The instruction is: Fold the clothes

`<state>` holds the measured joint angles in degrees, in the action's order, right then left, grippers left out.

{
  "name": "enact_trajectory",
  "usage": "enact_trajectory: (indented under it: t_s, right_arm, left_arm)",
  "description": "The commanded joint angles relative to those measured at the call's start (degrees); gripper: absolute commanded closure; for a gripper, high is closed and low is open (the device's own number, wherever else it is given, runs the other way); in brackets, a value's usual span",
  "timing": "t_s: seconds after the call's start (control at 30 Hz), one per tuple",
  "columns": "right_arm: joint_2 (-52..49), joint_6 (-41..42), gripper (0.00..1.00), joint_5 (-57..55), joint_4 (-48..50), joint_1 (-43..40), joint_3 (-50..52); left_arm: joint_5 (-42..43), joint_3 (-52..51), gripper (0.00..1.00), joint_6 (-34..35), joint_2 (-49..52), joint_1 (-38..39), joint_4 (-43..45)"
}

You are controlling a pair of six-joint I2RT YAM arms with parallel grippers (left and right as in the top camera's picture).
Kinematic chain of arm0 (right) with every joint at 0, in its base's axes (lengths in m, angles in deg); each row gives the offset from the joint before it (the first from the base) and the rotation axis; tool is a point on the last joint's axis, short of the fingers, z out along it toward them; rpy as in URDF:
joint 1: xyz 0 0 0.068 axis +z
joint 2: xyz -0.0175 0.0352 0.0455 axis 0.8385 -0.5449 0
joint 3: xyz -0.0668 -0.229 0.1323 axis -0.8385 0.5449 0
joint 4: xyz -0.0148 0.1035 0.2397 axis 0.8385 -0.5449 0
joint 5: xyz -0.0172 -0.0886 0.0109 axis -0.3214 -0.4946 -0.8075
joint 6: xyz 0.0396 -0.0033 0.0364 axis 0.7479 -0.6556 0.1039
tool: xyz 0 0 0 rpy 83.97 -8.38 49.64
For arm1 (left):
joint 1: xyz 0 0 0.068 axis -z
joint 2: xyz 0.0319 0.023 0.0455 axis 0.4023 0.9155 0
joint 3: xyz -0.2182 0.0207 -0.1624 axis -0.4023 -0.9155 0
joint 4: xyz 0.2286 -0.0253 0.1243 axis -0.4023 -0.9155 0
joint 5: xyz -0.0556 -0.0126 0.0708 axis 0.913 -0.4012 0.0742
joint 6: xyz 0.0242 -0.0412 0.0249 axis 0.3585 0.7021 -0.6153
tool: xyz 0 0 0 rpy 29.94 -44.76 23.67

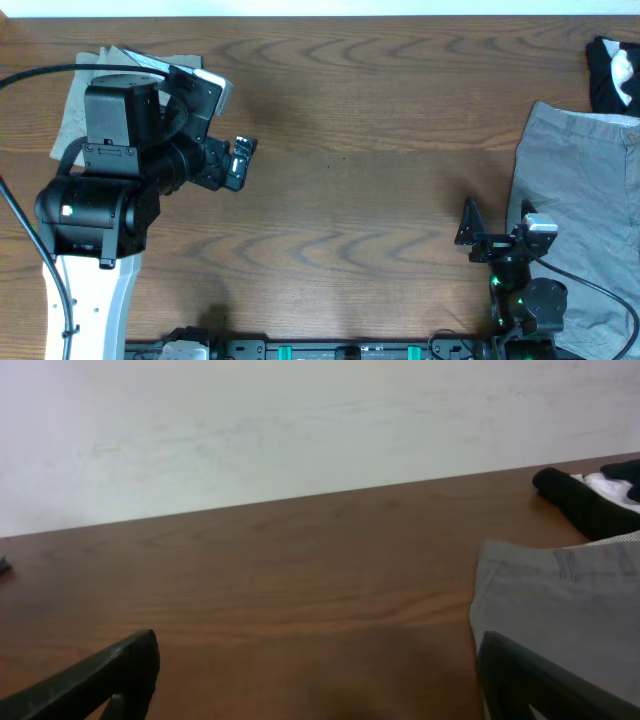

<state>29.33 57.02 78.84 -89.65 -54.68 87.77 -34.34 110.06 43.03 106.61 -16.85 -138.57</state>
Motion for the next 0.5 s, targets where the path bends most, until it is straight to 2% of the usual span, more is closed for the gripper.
enact_trajectory:
  t_s: [0.0,0.47]
  right_arm:
    - [0.1,0.8,0.01,0.2,-0.3,-0.5,0.1]
    - [0.1,0.8,0.01,0.2,-0.3,-0.5,0.1]
  left_arm:
    - [-0.7,0.5,0.02,0.4,0.2,0.1,-0.1]
    - [-0.7,0.4,0.02,0.6,-1.5,0.1,-0.8]
